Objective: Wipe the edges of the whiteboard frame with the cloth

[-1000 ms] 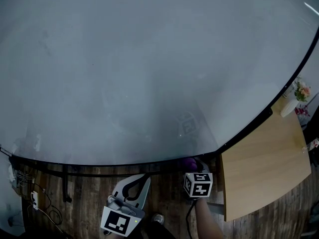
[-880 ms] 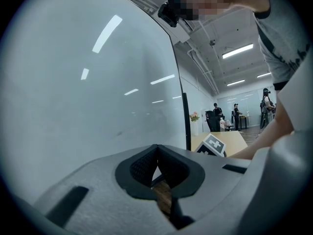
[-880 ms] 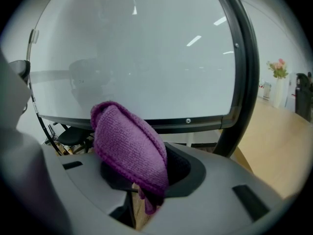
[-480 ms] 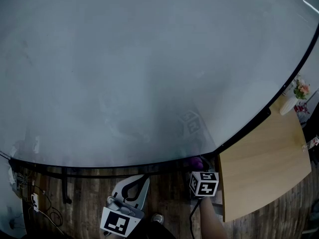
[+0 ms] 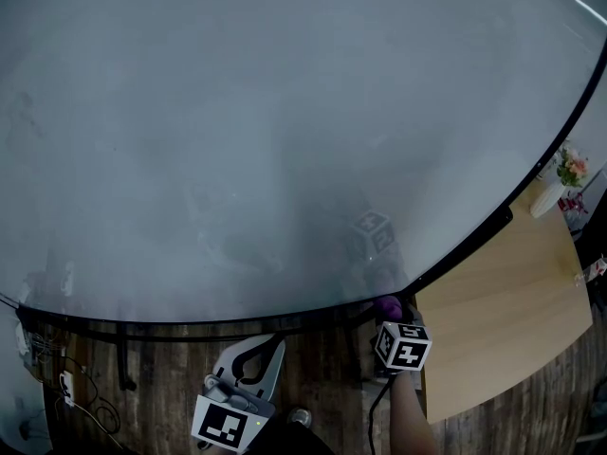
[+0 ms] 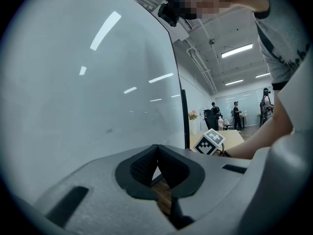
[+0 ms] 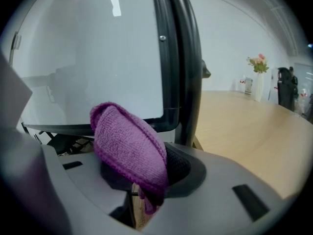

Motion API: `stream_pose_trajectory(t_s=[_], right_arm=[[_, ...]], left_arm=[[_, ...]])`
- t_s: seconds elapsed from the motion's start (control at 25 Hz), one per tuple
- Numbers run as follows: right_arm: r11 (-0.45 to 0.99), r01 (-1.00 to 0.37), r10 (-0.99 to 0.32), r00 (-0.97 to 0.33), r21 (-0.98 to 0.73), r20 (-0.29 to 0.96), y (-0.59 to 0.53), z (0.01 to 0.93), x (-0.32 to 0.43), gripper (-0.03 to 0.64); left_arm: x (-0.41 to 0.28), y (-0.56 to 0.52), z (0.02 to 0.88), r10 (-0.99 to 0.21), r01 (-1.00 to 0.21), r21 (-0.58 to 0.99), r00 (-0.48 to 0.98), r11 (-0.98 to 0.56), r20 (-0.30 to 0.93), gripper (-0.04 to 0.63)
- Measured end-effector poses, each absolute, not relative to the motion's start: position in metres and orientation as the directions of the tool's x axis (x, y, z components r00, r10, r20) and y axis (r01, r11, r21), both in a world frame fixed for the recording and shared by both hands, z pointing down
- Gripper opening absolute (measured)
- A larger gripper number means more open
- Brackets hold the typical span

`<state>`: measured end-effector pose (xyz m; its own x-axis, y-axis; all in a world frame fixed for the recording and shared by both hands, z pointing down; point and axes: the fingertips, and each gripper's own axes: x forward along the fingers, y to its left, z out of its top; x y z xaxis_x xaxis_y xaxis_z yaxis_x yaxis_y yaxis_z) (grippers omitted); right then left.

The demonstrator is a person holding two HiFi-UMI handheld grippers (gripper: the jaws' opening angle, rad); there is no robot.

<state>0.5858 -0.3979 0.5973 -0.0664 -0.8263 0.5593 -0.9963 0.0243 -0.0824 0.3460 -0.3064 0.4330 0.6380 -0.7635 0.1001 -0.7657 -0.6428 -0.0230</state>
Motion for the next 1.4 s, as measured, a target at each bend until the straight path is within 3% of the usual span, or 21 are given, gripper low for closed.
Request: stream_pose_trajectory(t_s=[0.76,1.4], right_arm=[[-0.130,-0.973,-0.835,0.004,-0.192,0.550,-0.391,0.596,0.610,0.115],[-0.046,-0.981,-0.917,-0.033,-0.187,0.398,-0.340,0.528,0.549,0.115]], left_arm=[[0.334,-0.297,0.434,-0.771,-0.772,-0.039,0.628,-0.635,0.108,0.017],[0.282,-0.242,0.407,-0.786,-0.785,-0.046,0.615,-0.617,0.059,0.017]])
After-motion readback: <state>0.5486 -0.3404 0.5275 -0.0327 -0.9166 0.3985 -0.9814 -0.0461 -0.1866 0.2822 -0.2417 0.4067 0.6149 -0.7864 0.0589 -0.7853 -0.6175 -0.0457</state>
